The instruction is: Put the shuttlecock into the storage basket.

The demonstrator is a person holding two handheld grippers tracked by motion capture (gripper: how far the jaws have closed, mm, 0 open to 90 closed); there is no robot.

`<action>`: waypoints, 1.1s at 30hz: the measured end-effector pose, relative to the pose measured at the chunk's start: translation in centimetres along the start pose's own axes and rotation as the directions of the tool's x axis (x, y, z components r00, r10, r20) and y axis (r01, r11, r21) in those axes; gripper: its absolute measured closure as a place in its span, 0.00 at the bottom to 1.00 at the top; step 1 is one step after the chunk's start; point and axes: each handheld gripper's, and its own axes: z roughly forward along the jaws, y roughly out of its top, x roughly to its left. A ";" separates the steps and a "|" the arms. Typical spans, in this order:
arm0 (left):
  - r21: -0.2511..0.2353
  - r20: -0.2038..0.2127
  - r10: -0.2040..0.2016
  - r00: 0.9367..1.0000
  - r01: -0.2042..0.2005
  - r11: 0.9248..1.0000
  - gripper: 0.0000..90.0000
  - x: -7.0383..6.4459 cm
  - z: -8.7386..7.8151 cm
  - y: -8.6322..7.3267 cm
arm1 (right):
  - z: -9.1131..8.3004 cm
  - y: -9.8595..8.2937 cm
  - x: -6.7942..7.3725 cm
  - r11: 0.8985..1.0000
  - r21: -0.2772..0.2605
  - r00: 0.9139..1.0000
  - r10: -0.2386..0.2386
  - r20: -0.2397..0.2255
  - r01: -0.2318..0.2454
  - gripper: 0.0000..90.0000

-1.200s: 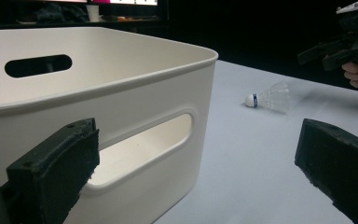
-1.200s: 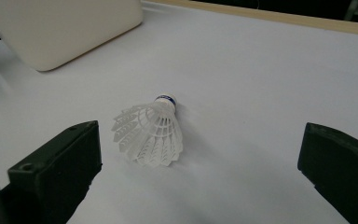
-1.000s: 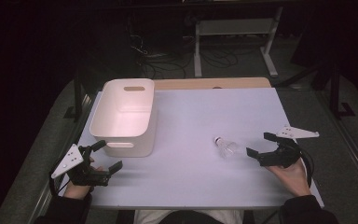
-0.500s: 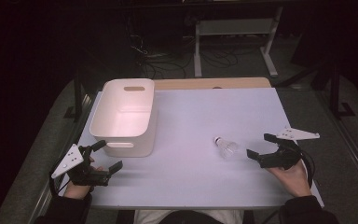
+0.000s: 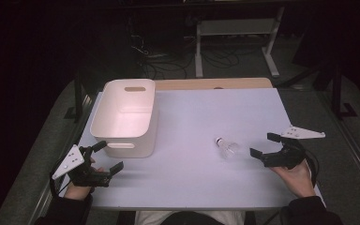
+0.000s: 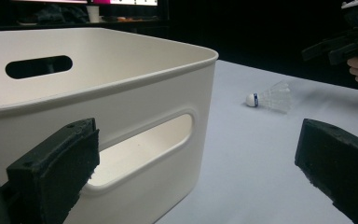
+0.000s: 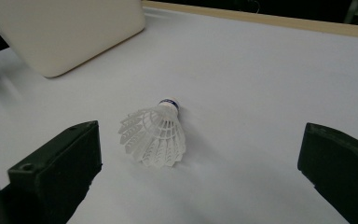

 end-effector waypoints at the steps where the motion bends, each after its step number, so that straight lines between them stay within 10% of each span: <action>1: 0.001 0.001 0.001 1.000 -0.001 1.000 0.00 0.0 0.0 0.0 | 0.0 0.1 0.0 1.000 0.005 1.000 0.002 -0.003 -0.002 0.00; 33: 0.000 0.002 0.003 1.000 -0.003 1.000 0.00 0.0 0.0 0.0 | 0.6 4.2 0.6 0.994 0.076 0.997 -0.077 -0.022 0.078 0.00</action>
